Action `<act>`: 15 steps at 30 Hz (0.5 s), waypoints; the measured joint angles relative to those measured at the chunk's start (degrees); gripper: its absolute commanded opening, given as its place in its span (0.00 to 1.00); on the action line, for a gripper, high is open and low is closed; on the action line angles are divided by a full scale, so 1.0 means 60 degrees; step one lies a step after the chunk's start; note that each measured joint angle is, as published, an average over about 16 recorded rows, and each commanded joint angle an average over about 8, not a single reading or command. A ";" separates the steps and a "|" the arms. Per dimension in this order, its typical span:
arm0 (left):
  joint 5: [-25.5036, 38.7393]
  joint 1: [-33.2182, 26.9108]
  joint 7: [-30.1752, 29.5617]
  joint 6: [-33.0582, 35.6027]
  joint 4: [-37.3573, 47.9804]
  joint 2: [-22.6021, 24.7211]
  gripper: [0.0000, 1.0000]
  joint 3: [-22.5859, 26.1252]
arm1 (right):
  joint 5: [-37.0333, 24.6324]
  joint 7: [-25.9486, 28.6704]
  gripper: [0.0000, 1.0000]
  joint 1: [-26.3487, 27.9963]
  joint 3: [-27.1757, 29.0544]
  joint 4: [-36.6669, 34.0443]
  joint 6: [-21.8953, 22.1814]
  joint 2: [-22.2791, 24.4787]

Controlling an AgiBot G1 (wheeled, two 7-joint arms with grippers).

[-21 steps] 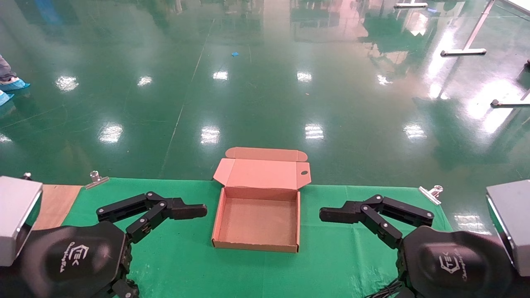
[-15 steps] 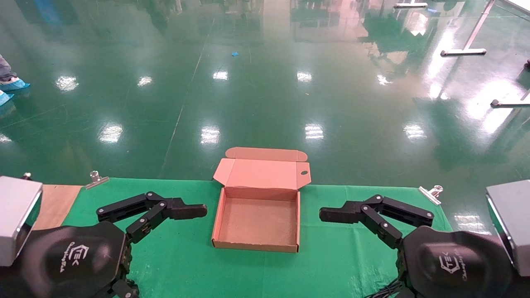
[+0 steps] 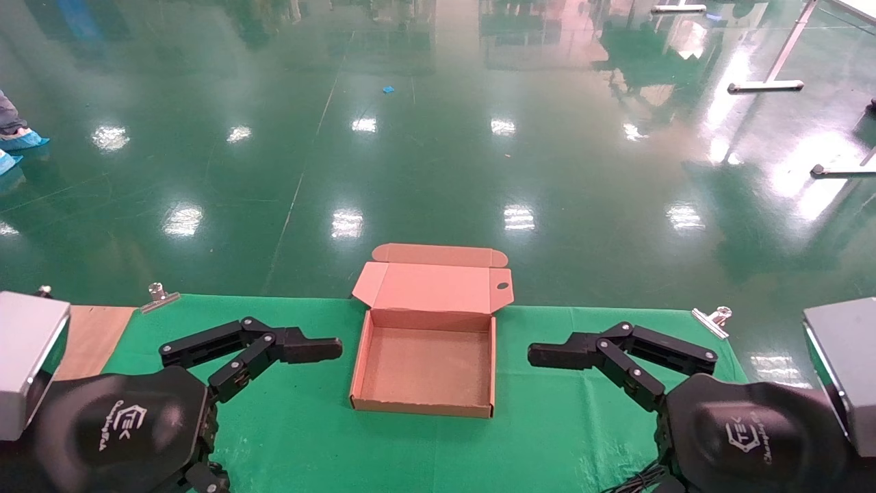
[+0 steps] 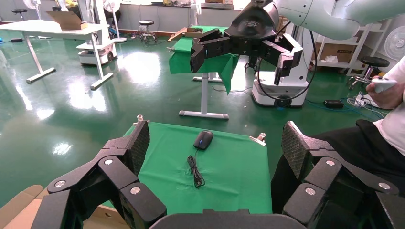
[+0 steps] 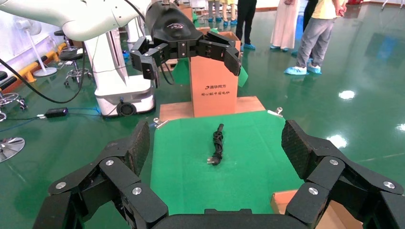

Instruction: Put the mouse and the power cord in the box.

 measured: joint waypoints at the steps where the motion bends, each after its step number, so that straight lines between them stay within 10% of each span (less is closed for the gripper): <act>1: 0.0000 0.0000 0.0000 0.0000 0.0000 0.0000 1.00 0.0000 | 0.0000 0.0000 1.00 0.0000 0.0000 0.0000 0.0000 0.0000; 15: 0.0544 -0.0154 0.0245 0.0198 0.0153 0.0090 1.00 0.0253 | -0.0425 -0.0276 1.00 0.0156 -0.0139 -0.0027 -0.0115 -0.0045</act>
